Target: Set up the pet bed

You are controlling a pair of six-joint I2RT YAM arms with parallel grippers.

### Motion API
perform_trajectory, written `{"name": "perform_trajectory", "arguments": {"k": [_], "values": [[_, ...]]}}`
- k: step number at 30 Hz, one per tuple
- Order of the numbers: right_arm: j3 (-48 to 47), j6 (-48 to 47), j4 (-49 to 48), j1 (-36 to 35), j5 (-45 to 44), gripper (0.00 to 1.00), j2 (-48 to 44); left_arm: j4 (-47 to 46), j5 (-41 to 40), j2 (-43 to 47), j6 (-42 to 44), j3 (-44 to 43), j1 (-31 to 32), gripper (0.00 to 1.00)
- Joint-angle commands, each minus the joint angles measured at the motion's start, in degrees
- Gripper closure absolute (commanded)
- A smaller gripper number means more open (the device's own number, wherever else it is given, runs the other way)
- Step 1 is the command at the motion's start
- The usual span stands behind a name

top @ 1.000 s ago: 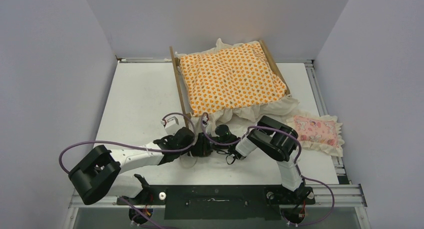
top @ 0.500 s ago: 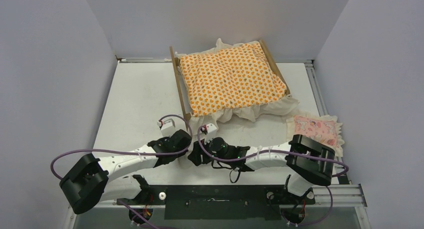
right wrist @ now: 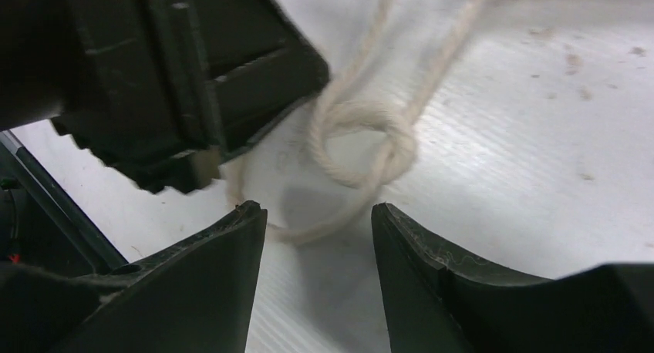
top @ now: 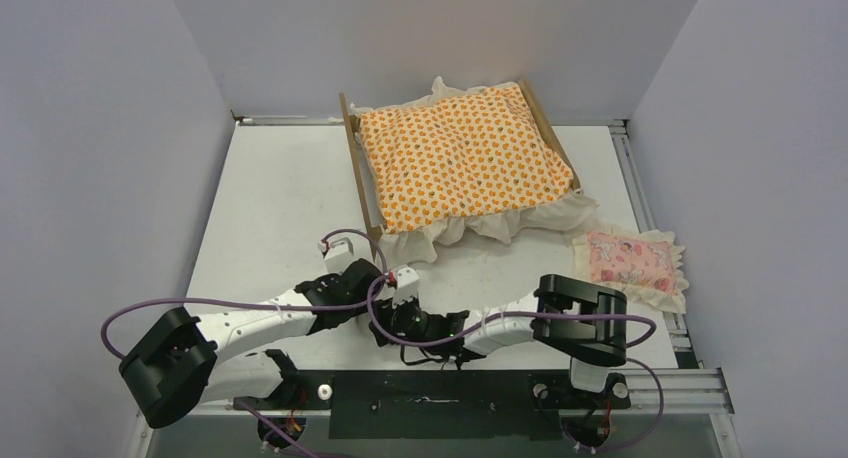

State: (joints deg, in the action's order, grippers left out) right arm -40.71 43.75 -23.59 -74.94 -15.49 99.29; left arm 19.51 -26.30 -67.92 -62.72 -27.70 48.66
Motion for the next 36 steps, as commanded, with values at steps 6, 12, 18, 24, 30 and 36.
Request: {"name": "perform_trajectory", "arguments": {"k": [6, 12, 18, 24, 30, 36], "values": [[-6.1, 2.9, 12.6, -5.9, -16.4, 0.67, 6.3, -0.9, 0.8, 3.9, 2.7, -0.7, -1.3, 1.0], [-1.2, 2.2, 15.0, -6.0, -17.8, 0.93, 0.7, 4.4, -2.5, 9.1, 7.4, -3.5, -4.8, 1.0], [2.6, -1.8, 14.3, -5.1, -17.4, 0.95, -5.3, 10.5, -8.0, 14.3, 16.8, -12.2, -10.0, 1.0], [3.7, -3.3, 12.3, -1.5, -13.3, 0.95, -6.6, 13.8, -10.5, 15.7, 26.4, -22.4, -13.1, 1.0], [2.0, -6.6, 7.2, 3.9, -7.3, 0.95, -6.7, 13.6, -4.1, 13.6, 33.0, -32.9, -13.0, 1.0], [-2.6, -9.5, 5.5, 7.5, -2.6, 0.95, -4.6, 13.9, 1.7, 9.9, 38.1, -43.9, -12.7, 1.0]]}}
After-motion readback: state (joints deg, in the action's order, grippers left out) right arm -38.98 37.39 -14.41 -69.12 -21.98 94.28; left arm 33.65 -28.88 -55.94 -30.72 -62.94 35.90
